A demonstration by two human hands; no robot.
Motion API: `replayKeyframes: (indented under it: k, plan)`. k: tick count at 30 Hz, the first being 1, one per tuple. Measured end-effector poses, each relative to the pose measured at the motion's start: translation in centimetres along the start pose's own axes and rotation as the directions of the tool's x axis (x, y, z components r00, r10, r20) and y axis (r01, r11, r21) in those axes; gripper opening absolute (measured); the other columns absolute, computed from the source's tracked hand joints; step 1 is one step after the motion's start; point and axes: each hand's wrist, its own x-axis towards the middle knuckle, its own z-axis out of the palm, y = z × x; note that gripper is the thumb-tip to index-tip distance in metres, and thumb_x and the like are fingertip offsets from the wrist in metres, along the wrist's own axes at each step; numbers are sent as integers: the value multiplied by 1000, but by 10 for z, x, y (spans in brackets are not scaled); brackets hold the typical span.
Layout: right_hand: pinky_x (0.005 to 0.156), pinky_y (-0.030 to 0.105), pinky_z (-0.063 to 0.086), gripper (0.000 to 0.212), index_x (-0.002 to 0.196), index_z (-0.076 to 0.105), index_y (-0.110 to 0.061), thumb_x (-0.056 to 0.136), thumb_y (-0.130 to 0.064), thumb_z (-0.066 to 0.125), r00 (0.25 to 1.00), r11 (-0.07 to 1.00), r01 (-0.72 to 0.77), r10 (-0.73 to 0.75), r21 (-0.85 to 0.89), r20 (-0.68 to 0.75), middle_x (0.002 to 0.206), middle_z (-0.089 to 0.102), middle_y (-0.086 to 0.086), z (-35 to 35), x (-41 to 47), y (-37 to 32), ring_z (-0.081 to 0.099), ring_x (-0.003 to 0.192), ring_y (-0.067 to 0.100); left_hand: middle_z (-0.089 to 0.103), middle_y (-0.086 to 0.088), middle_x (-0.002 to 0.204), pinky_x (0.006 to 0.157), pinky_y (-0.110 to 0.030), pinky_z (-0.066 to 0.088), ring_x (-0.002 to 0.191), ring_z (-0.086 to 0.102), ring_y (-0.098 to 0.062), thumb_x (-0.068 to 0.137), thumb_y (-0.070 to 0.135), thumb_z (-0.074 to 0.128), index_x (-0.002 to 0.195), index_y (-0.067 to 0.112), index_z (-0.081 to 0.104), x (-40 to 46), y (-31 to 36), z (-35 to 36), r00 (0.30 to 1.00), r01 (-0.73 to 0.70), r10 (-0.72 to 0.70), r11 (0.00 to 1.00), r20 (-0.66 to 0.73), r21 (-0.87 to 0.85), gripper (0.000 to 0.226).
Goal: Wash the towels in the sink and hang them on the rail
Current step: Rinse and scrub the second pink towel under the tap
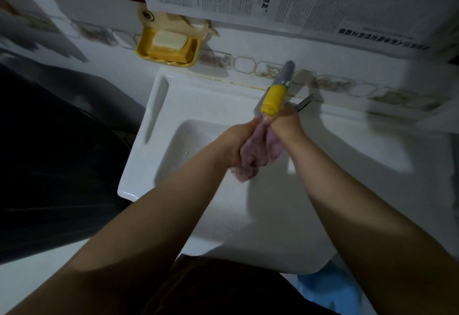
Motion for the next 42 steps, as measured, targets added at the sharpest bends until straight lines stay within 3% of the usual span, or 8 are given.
replayKeyframes:
  k: [3, 8, 15, 20, 27, 32, 35, 42]
  plan:
    - [72, 24, 37, 21, 83, 62, -10, 96, -23, 51, 990, 1000, 10, -9, -3, 140, 102, 63, 13, -18, 6, 13, 58, 96, 25, 72, -13, 103, 87, -33, 54, 92, 69, -23, 85, 59, 58, 104, 4, 68, -2, 15, -35, 994, -99, 109, 920, -7, 378, 59]
    - [92, 31, 50, 24, 109, 68, -5, 87, -15, 67, 756, 996, -14, -50, 92, 653, 109, 70, 12, -48, 6, 44, 66, 100, 20, 60, -5, 86, 64, -26, 34, 81, 53, -21, 87, 44, 65, 96, 5, 64, -1, 32, -69, 966, -218, 151, 49, 208, 975, 39]
    - [77, 29, 50, 16, 82, 61, -16, 96, -21, 54, 967, 908, -119, 14, 402, 254, 81, 65, 4, -33, -4, 28, 62, 83, 20, 51, -8, 65, 61, -28, 43, 61, 48, -15, 98, 36, 51, 73, 0, 53, 5, 15, -68, 884, -395, 467, 725, 18, 565, 44]
    - [48, 17, 44, 38, 65, 58, -10, 87, -40, 63, 999, 931, -34, 20, 364, 42, 47, 53, -3, 21, -40, -10, 57, 48, 10, 62, -7, 64, 53, -24, 46, 57, 57, -18, 101, 28, 44, 80, 7, 58, 23, 3, -22, 874, -339, 365, 931, -321, 136, 33]
    - [87, 41, 49, 34, 91, 65, -9, 91, -41, 55, 974, 965, 27, 34, 261, -225, 101, 66, 22, 23, -25, -22, 62, 99, 37, 64, -9, 62, 51, -23, 49, 52, 61, -20, 95, 49, 47, 74, 10, 61, 10, -5, 26, 982, -48, -3, 964, -189, -262, 46]
    - [74, 41, 50, 42, 61, 45, -14, 92, -41, 54, 979, 979, 150, -127, 141, -160, 80, 64, 24, 40, -58, -26, 62, 81, 39, 49, 0, 50, 53, -22, 42, 53, 52, -12, 99, 32, 33, 57, 13, 58, 16, -2, 12, 938, -249, 149, 917, -312, -311, 53]
    - [77, 41, 50, 40, 79, 60, -10, 86, -48, 51, 977, 989, 58, -28, 139, -213, 92, 65, 24, 25, -32, -20, 63, 87, 36, 53, -1, 43, 40, -13, 38, 45, 51, -13, 101, 32, 35, 69, 11, 55, 4, -1, 23, 959, -159, 145, 987, -244, -38, 44]
    - [68, 37, 47, 37, 71, 55, -11, 90, -42, 50, 975, 989, 82, -54, 124, -214, 76, 63, 21, 41, -48, -21, 61, 76, 36, 55, -4, 44, 49, -23, 43, 54, 56, -20, 102, 24, 37, 71, 8, 51, -3, 13, 10, 969, -162, 121, 969, -215, -185, 38]
